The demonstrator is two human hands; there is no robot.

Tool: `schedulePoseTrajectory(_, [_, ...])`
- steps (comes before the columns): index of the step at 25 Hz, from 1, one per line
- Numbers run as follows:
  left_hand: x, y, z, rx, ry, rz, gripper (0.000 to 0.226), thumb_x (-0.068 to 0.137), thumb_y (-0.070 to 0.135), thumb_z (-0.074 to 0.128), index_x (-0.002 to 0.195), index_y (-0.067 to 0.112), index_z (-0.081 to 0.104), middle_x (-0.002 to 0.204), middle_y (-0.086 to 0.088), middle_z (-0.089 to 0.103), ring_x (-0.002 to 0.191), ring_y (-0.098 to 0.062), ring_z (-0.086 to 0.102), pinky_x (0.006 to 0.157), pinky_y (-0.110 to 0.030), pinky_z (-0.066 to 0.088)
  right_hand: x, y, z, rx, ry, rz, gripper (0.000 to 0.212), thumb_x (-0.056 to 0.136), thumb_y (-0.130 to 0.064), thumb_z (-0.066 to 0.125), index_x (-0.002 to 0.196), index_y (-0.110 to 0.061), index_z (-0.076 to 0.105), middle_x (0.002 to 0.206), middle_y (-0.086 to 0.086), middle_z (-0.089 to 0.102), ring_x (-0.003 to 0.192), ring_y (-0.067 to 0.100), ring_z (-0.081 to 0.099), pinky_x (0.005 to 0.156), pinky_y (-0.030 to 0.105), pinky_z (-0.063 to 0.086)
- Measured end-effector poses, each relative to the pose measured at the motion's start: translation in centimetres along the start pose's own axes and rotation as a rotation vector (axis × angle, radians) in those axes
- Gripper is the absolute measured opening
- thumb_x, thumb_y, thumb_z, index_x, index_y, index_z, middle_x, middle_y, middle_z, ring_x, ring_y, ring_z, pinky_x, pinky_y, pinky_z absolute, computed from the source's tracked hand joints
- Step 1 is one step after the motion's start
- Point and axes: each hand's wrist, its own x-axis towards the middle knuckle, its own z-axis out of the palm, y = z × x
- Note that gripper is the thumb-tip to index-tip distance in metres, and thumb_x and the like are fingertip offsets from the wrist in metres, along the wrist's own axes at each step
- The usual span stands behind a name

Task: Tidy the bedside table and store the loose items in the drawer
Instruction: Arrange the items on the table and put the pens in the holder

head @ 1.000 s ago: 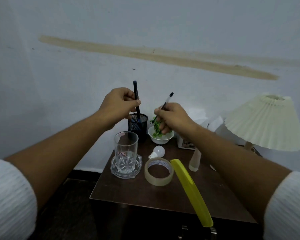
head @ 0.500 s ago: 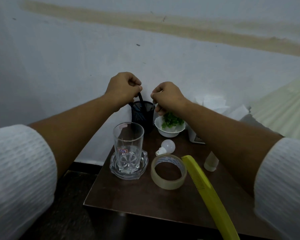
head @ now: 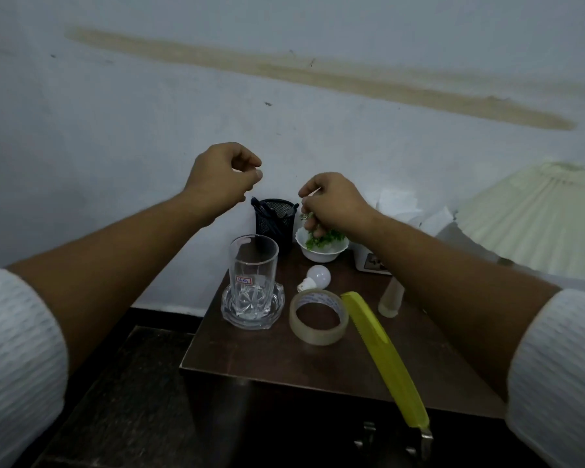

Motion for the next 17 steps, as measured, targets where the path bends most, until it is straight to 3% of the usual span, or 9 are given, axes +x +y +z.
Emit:
schedulePoseTrajectory(4, [-3.4,2.8,-0.6,0.047,-0.183,0.014,0.012,0.091,0.021,0.071,0.101,0.015,0.071,0.092,-0.002,0.071,0.086,-0.018,0.071,0.067,-0.029,0.059,-3.6,1.5,-0.2,-0.194,-0.085,0.020,0.015,0.093,0.001,0.057,0.098,-0.009,0.066,0.086,0.014,0.069,0.065,0.027,0.073,0.049,0.033,0.058])
schedulePoseTrajectory(8, [-5.7,4.7,0.3,0.291,-0.359,0.088,0.013,0.089,0.028,0.073,0.098,0.019,0.074,0.094,0.003,0.073,0.090,-0.013,0.068,0.081,-0.032,0.056,-6.0,4.0,-0.3,-0.345,-0.097,0.010,0.016,0.091,-0.005,0.060,0.100,-0.011,0.072,0.095,0.004,0.070,0.084,0.024,0.072,0.064,0.032,0.057])
schedulePoseTrajectory(11, [-6.6,6.0,1.9,0.460,-0.435,0.203,0.014,0.090,0.029,0.071,0.101,0.021,0.074,0.098,0.005,0.073,0.093,-0.013,0.067,0.082,-0.032,0.054,-7.0,5.7,-0.7,-0.399,-0.095,0.020,0.019,0.087,-0.005,0.060,0.100,-0.012,0.073,0.099,0.004,0.071,0.092,0.021,0.066,0.076,0.035,0.057])
schedulePoseTrajectory(17, [-6.2,5.4,5.8,0.787,-0.483,0.198,0.024,0.088,0.029,0.064,0.112,0.027,0.070,0.112,0.003,0.070,0.100,-0.020,0.065,0.085,-0.044,0.058,-6.9,8.1,-0.2,-0.785,-0.179,-0.226,0.038,0.090,-0.016,0.061,0.127,-0.021,0.060,0.126,0.005,0.058,0.110,0.028,0.061,0.085,0.045,0.054])
